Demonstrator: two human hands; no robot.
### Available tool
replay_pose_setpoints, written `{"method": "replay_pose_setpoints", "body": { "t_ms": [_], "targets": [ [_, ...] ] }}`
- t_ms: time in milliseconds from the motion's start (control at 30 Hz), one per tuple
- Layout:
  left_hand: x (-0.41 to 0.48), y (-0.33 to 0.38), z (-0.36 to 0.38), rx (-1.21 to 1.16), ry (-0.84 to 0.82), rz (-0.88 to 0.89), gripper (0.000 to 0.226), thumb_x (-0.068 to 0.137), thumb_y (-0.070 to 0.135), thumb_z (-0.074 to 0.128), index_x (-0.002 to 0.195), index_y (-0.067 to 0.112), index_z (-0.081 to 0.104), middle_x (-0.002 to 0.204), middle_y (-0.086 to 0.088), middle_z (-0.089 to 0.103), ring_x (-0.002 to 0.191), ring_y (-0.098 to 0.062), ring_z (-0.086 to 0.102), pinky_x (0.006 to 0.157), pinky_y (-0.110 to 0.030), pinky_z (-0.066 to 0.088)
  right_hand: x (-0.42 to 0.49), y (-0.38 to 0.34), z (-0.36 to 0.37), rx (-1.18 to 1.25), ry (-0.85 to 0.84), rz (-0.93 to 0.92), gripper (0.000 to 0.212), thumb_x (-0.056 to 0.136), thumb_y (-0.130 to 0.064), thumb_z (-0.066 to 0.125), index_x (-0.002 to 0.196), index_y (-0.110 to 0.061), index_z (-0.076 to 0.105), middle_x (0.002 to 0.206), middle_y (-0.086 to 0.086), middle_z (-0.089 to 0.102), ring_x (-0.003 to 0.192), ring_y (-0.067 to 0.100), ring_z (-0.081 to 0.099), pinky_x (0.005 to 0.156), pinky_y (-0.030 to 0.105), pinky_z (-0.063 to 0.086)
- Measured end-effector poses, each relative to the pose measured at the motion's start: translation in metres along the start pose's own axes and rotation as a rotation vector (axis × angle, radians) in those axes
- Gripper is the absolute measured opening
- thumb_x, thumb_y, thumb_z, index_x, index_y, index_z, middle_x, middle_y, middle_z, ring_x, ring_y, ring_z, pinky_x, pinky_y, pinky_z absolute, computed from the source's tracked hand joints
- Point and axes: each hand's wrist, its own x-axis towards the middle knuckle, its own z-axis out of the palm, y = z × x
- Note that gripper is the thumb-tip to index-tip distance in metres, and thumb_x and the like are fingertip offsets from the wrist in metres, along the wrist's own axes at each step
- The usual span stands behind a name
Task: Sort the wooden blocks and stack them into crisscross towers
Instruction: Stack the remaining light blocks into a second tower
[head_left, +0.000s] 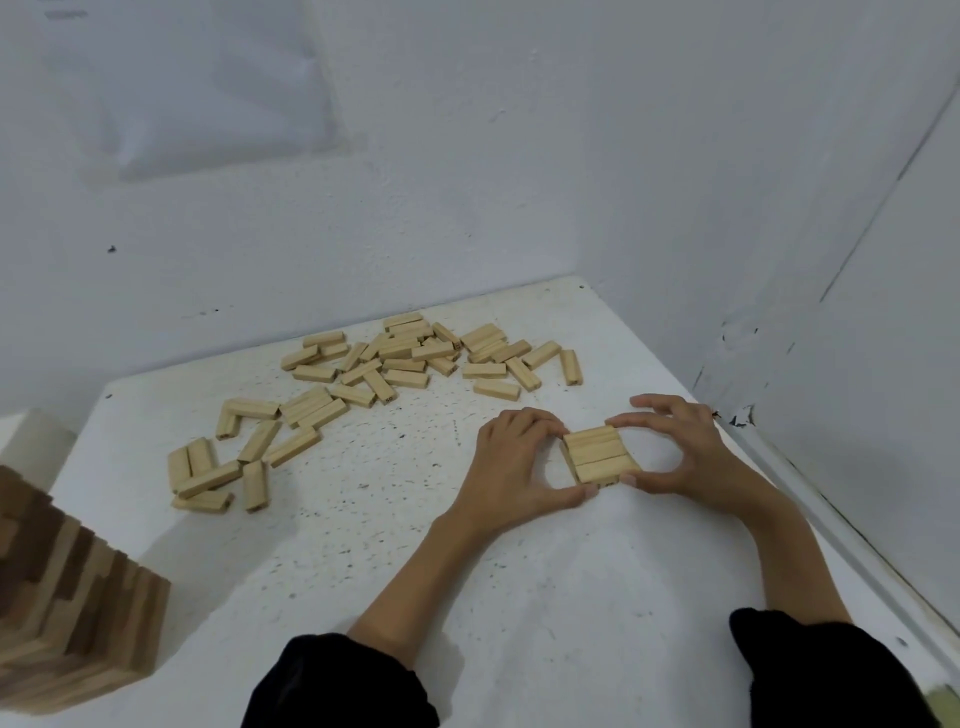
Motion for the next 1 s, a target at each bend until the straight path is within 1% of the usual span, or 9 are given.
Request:
{"method": "replay_pose_setpoints", "body": {
  "t_ms": [67, 167, 300, 433, 567, 733, 833, 900, 1000],
  "targets": [
    [-0.002, 0.000, -0.002, 0.026, -0.053, -0.007, 0.090, 0.058, 0.079, 0.047, 0.127, 0.023, 0.050, 0.128, 0.010, 0.045, 0.120, -0.006, 0.033, 0.100, -0.025, 0.021, -0.002, -0.004, -0.003, 0.040, -0.024, 0.030, 0.059, 0.051, -0.075, 0.058, 0.108, -0.072, 0.044, 0.128, -0.026, 0.037, 0.128, 0.011, 0.029, 0.094, 0.009, 0.014],
    [-0.009, 0.000, -0.006, 0.110, -0.140, -0.031, 0.111, 0.056, 0.087, 0.040, 0.143, 0.018, 0.031, 0.144, 0.005, 0.030, 0.132, -0.010, 0.020, 0.111, -0.029, 0.013, -0.008, -0.009, -0.007, 0.112, 0.001, 0.087, 0.068, 0.054, -0.076, 0.054, 0.119, -0.057, 0.045, 0.133, -0.016, 0.040, 0.132, 0.012, 0.026, 0.092, -0.001, 0.011],
    [-0.026, 0.009, -0.008, 0.244, -0.260, -0.083, 0.119, 0.062, 0.090, 0.010, 0.151, 0.011, 0.001, 0.159, -0.003, -0.002, 0.143, -0.014, -0.005, 0.117, -0.037, -0.007, -0.017, -0.015, -0.002, 0.067, 0.008, 0.159, 0.095, 0.049, -0.100, 0.019, 0.128, -0.048, 0.034, 0.132, -0.019, 0.031, 0.128, 0.009, 0.018, 0.098, 0.016, 0.009],
    [-0.037, 0.023, -0.001, 0.228, -0.320, -0.151, 0.122, 0.057, 0.091, -0.013, 0.149, 0.011, -0.015, 0.156, -0.004, -0.023, 0.142, -0.013, -0.025, 0.115, -0.043, -0.017, -0.024, -0.023, 0.008, 0.155, 0.065, 0.259, 0.103, 0.047, -0.100, -0.005, 0.128, -0.049, 0.035, 0.135, -0.025, 0.027, 0.134, 0.004, 0.012, 0.110, 0.031, 0.007],
    [-0.041, 0.036, 0.008, 0.235, -0.320, -0.154, 0.123, 0.055, 0.090, -0.017, 0.147, 0.007, -0.018, 0.155, -0.007, -0.026, 0.142, -0.014, -0.025, 0.114, -0.046, -0.019, -0.025, -0.033, 0.013, 0.194, 0.103, 0.309, 0.121, 0.047, -0.099, -0.005, 0.134, -0.033, 0.047, 0.141, -0.019, 0.027, 0.135, 0.004, 0.013, 0.115, 0.032, 0.004],
    [-0.040, 0.040, 0.011, 0.224, -0.302, -0.143, 0.121, 0.056, 0.090, -0.015, 0.147, 0.010, -0.019, 0.156, -0.009, -0.024, 0.144, -0.018, -0.020, 0.112, -0.046, -0.019, -0.027, -0.053, 0.019, 0.208, 0.069, 0.368, 0.137, 0.034, -0.101, -0.008, 0.147, -0.030, 0.020, 0.137, -0.003, 0.026, 0.134, 0.003, 0.011, 0.108, 0.023, 0.002],
    [-0.040, 0.043, 0.012, 0.197, -0.295, -0.138, 0.120, 0.056, 0.090, -0.014, 0.148, 0.013, -0.018, 0.156, -0.010, -0.022, 0.144, -0.020, -0.019, 0.111, -0.046, -0.019, -0.027, -0.049, 0.023, 0.210, 0.055, 0.366, 0.136, 0.034, -0.101, -0.008, 0.148, -0.031, 0.018, 0.145, 0.001, 0.024, 0.135, 0.003, 0.009, 0.108, 0.024, 0.002],
    [-0.041, 0.043, 0.012, 0.198, -0.296, -0.152, 0.122, 0.054, 0.090, -0.016, 0.148, 0.011, -0.018, 0.156, -0.010, -0.022, 0.144, -0.020, -0.019, 0.112, -0.046, -0.018, -0.025, -0.041, 0.022, 0.232, 0.067, 0.366, 0.134, 0.034, -0.102, -0.007, 0.145, -0.035, 0.026, 0.147, -0.006, 0.023, 0.137, 0.005, 0.008, 0.110, 0.027, 0.001],
    [-0.038, 0.042, 0.006, 0.179, -0.296, -0.194, 0.123, 0.055, 0.090, -0.005, 0.148, 0.009, -0.015, 0.157, -0.009, -0.019, 0.145, -0.019, -0.016, 0.114, -0.041, -0.014, -0.025, -0.030, 0.010, 0.150, 0.125, 0.287, 0.104, 0.045, -0.100, -0.004, 0.127, -0.050, 0.035, 0.137, -0.021, 0.028, 0.136, 0.008, 0.011, 0.109, 0.029, 0.005]
  ]
}}
